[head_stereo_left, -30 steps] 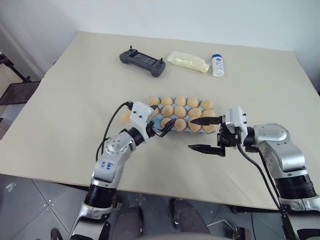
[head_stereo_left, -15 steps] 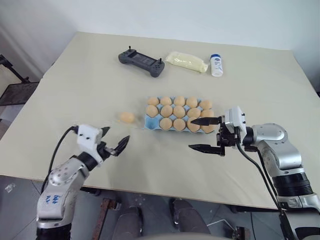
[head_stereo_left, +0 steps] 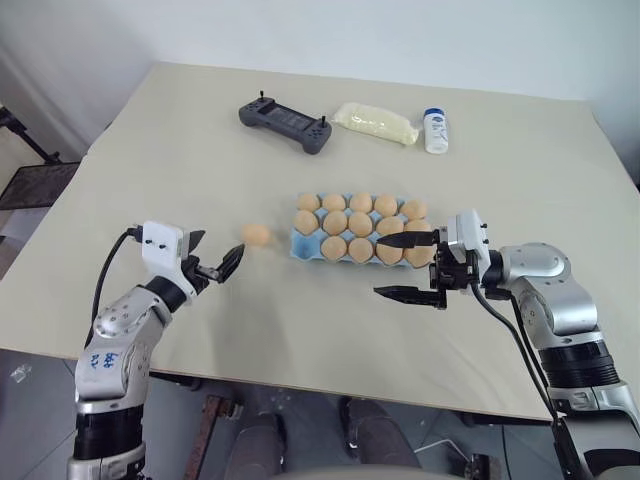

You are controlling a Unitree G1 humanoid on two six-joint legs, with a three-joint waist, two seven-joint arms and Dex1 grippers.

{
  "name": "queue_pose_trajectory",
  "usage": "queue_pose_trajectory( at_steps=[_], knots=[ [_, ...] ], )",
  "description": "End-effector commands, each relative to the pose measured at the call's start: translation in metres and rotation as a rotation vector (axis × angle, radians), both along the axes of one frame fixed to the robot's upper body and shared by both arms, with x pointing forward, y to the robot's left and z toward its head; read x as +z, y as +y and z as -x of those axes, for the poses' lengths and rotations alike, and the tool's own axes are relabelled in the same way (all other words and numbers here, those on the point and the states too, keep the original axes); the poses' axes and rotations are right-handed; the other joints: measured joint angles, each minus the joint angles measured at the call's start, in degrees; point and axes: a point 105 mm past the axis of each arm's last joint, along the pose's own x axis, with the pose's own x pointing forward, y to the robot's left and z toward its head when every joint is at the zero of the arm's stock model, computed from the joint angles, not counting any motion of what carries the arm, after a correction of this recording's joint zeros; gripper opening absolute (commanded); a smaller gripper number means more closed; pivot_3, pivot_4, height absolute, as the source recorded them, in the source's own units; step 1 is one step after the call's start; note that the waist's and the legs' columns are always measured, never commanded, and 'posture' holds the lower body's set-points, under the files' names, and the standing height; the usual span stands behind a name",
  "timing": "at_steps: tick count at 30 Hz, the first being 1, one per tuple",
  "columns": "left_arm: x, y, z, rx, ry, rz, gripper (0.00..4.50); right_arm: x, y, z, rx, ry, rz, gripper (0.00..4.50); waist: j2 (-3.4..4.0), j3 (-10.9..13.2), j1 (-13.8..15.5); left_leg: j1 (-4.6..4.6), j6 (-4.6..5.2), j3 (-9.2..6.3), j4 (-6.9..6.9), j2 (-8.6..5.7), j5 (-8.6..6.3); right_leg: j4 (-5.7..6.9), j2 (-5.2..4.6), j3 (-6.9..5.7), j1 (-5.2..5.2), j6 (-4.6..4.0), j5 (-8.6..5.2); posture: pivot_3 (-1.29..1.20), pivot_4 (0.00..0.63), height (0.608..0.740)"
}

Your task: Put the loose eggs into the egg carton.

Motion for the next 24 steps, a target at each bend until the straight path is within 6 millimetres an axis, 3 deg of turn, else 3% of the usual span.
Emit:
queue_pose_trajectory(
  at_steps=[1, 12, 24],
  knots=[
    [0.008, -0.004, -0.013, -0.033, -0.045, -0.029, 4.49, 0.017, 0.0, 0.004, 0.001, -0.029, -0.071, 4.5, 0.0, 0.0, 0.0, 0.0, 0.0, 0.0, -0.01, 0.0, 0.0, 0.0, -0.02, -0.06, 0.0, 0.0, 0.0, 0.0, 0.15, 0.74],
    [0.007, -0.033, -0.046, -0.173, -0.059, -0.035, 4.49, 0.015, -0.004, 0.007, -0.038, -0.019, -0.067, 4.5, 0.0, 0.0, 1.0, -0.03, -0.03, -0.01, 0.01, -0.04, -0.01, -0.03, -0.21, -0.66, -0.01, 0.0, 0.0, 0.0, 0.15, 0.74],
    [-0.018, -0.05, -0.065, -0.219, -0.008, -0.064, 4.49, 0.015, -0.002, 0.005, -0.049, -0.022, -0.059, 4.5, 0.0, 0.0, 1.5, -0.06, -0.03, -0.02, 0.03, -0.04, -0.01, -0.01, -0.23, -0.8, -0.02, 0.01, 0.0, 0.0, 0.15, 0.74]
  ],
)
